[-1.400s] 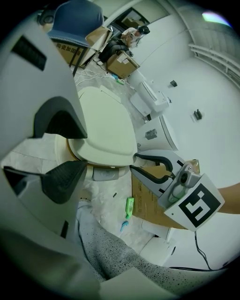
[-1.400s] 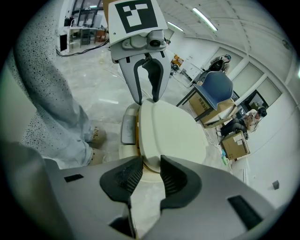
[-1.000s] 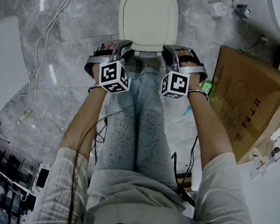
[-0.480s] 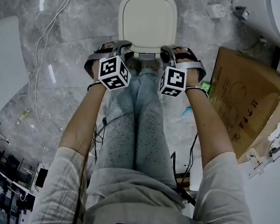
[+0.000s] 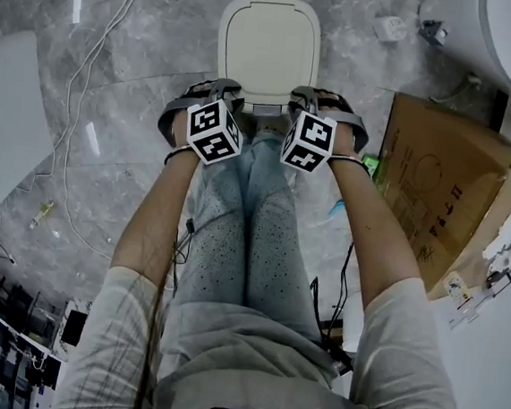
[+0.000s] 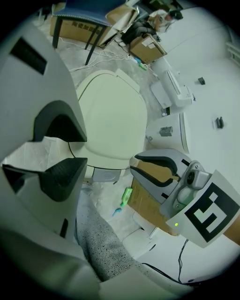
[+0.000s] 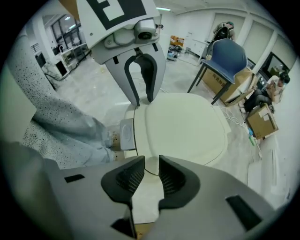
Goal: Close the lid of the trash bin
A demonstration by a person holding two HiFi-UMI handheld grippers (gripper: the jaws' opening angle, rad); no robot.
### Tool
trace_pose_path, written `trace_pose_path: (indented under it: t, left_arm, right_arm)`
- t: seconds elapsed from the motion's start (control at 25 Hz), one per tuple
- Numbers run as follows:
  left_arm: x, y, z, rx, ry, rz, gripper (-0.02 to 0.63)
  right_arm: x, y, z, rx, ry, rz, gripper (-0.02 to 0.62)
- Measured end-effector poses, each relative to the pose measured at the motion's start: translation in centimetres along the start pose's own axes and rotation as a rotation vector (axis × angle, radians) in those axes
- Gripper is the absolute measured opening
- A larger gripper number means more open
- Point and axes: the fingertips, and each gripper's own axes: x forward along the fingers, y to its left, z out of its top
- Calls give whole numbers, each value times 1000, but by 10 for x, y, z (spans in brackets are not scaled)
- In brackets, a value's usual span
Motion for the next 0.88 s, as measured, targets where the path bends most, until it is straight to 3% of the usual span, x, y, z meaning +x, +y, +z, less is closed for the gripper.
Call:
trace_pose_path:
  t: [0.24, 0.88]
  left_arm:
    - [-24, 6, 15, 8, -44, 43, 94]
    - [-162, 23, 96, -20, -170, 165, 21]
  right_arm:
    - [-29, -12, 14, 99, -90, -70, 109]
    - [-174, -55, 67, 198, -203, -273, 40]
